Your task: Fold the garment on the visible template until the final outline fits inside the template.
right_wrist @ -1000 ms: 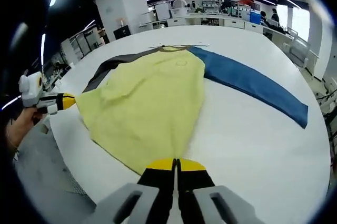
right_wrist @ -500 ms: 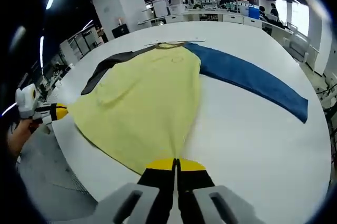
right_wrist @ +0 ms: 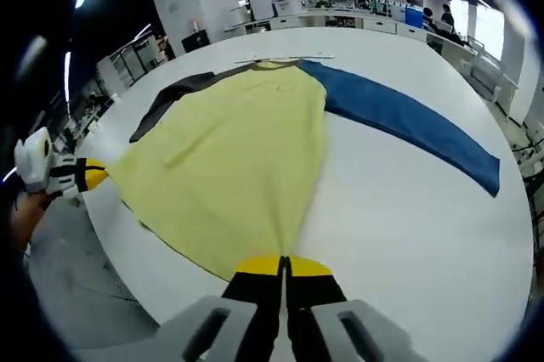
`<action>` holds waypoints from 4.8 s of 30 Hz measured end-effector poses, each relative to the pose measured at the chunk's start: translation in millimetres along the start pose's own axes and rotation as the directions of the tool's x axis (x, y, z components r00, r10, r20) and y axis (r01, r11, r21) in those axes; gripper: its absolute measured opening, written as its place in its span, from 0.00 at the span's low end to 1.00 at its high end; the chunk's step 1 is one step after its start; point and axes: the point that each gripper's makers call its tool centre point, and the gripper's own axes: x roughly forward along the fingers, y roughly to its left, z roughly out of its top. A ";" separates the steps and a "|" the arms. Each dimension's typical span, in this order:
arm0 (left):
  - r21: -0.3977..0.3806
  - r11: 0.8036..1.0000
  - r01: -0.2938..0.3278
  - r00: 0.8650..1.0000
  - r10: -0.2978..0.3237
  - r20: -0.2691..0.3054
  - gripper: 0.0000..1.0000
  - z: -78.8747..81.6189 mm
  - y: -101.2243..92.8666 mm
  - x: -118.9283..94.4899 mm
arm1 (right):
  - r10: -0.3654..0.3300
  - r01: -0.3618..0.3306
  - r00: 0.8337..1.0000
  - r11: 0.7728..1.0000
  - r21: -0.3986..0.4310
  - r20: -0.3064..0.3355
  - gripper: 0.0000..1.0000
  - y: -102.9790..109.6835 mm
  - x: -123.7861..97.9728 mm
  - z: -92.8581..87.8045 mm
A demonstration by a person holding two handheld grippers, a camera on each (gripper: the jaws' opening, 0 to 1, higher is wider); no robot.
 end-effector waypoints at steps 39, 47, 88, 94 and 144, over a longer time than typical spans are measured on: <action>-0.363 0.932 0.018 0.998 0.002 0.056 0.10 19.8 -20.2 28.2 | 0.009 -0.009 1.000 1.000 0.014 -0.017 0.00 -1.1 5.0 -8.5; -0.509 0.861 0.012 1.000 -0.012 0.003 0.11 0.0 -27.6 36.5 | 0.013 -0.013 1.000 1.000 0.019 -0.018 0.00 -1.1 5.0 -9.2; -0.707 0.702 0.079 0.995 -0.100 0.011 0.02 -7.3 -22.5 50.2 | 0.023 -0.022 0.999 0.999 0.031 -0.035 0.00 -2.1 5.2 -16.3; -0.672 0.734 0.094 0.993 -0.113 0.015 0.01 -11.0 -7.4 31.8 | 0.020 -0.019 0.999 1.000 0.023 -0.040 0.00 -2.5 4.8 -16.4; -0.421 0.907 0.001 0.967 -0.107 -0.230 0.01 -86.4 19.5 0.2 | 0.001 0.000 0.997 1.000 0.013 -0.082 0.00 -16.5 -5.5 -29.4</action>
